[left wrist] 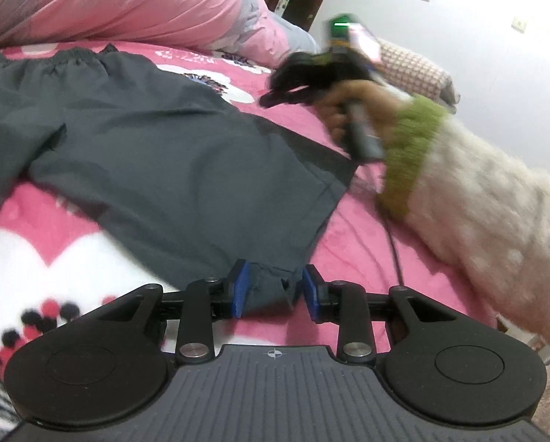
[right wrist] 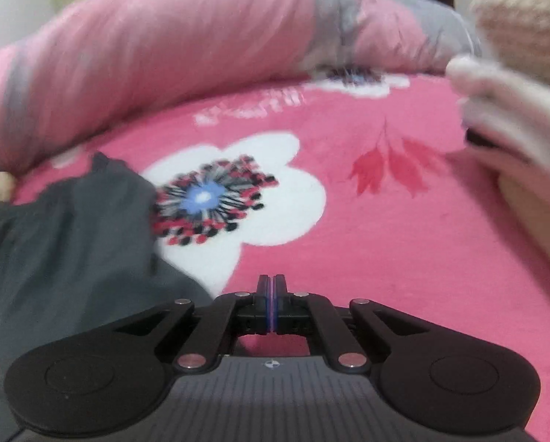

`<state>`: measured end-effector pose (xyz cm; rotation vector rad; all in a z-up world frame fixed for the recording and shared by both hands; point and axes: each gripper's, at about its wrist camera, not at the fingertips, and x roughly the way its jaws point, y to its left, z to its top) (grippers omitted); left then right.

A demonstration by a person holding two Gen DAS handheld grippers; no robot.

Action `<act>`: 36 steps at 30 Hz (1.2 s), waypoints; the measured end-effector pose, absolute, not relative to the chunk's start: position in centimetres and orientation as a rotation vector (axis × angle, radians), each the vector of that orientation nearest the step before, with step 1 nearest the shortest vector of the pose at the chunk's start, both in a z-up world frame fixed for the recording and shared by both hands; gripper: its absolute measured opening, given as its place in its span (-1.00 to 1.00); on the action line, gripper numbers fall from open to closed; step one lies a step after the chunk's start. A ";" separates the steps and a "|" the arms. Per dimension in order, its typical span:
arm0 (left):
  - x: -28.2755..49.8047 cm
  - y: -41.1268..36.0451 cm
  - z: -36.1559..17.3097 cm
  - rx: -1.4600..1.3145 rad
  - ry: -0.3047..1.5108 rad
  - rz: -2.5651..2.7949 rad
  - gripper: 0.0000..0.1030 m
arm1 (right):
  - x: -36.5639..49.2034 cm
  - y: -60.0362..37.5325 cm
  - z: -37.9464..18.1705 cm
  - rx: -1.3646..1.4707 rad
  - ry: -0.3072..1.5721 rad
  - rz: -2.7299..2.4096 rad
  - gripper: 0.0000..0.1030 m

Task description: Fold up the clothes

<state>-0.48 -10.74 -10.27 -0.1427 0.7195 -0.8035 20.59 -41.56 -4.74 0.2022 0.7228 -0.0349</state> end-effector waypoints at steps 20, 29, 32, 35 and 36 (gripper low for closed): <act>-6.4 5.6 -5.5 -0.363 0.524 -0.494 -0.39 | 0.7 -30.2 1.9 0.030 0.545 0.278 -0.77; -6.7 14.0 -5.2 -0.164 0.471 -0.069 -0.39 | -2.5 -12.7 -1.8 -0.237 0.505 0.677 -0.33; -6.7 14.6 -5.5 -0.148 0.463 -0.043 -0.39 | -4.0 -8.4 -4.2 -0.377 0.482 0.717 -0.33; -6.5 14.8 -5.7 -0.112 0.439 -0.013 -0.33 | -5.4 -5.1 -6.2 -0.510 0.461 0.716 -0.32; -6.4 14.8 -5.8 -0.096 0.430 -0.003 -0.25 | -5.8 -4.4 -6.8 -0.546 0.457 0.715 -0.32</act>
